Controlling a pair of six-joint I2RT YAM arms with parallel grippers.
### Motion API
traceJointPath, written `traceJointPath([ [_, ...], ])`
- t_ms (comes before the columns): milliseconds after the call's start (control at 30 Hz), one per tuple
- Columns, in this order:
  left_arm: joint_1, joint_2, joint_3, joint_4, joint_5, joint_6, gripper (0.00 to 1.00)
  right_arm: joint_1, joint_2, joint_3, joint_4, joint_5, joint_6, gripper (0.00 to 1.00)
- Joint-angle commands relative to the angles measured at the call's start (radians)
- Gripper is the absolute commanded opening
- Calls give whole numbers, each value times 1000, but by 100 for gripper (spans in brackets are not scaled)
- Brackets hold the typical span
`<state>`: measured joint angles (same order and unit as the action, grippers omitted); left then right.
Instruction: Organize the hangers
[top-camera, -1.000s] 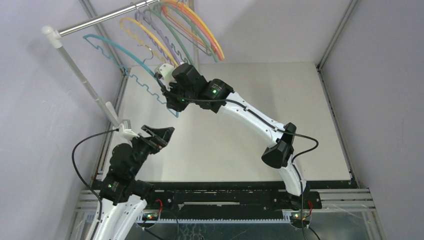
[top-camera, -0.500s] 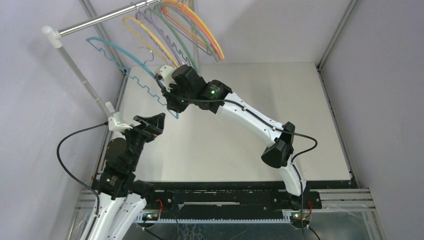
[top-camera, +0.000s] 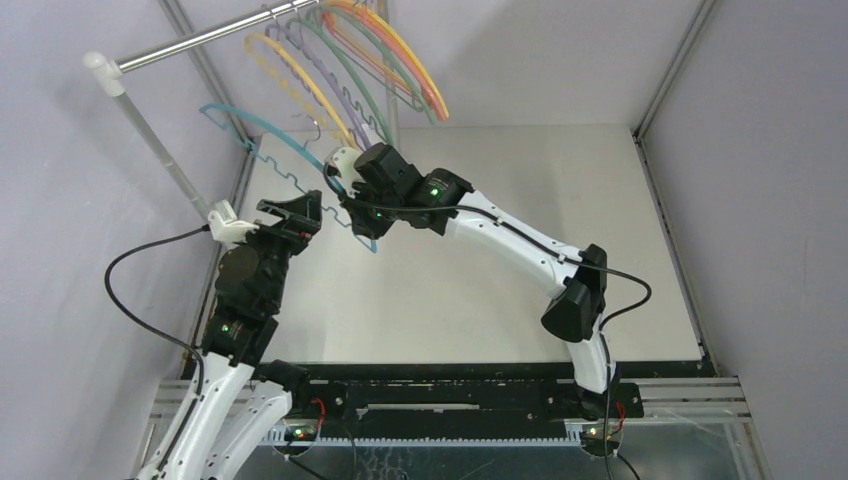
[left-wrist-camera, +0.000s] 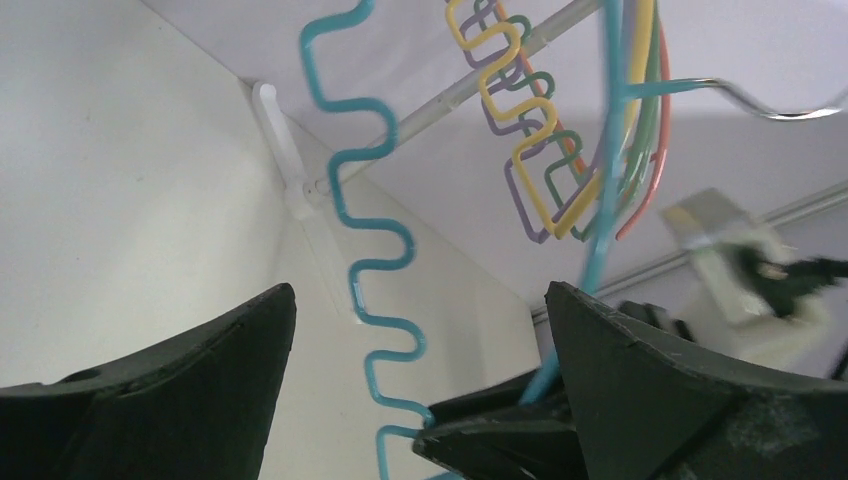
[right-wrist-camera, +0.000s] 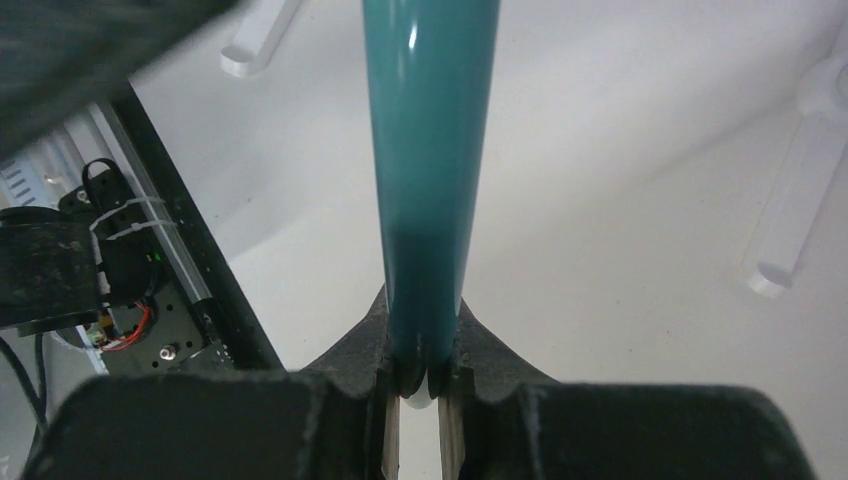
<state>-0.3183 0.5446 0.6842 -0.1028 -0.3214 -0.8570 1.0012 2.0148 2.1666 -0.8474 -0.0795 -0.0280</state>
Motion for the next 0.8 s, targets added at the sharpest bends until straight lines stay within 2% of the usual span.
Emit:
traceJointPath([
  [0, 2, 57, 43, 90, -10, -45, 99, 1, -113, 22, 90, -5, 2, 0],
  [167, 2, 64, 0, 151, -18, -80, 99, 7, -132, 11, 89, -29, 1, 0],
  [667, 10, 221, 62, 295, 37, -112, 99, 50, -146, 1, 82, -29, -7, 0],
  [767, 15, 241, 51, 332, 56, -131, 87, 53, -149, 5, 76, -28, -6, 0],
])
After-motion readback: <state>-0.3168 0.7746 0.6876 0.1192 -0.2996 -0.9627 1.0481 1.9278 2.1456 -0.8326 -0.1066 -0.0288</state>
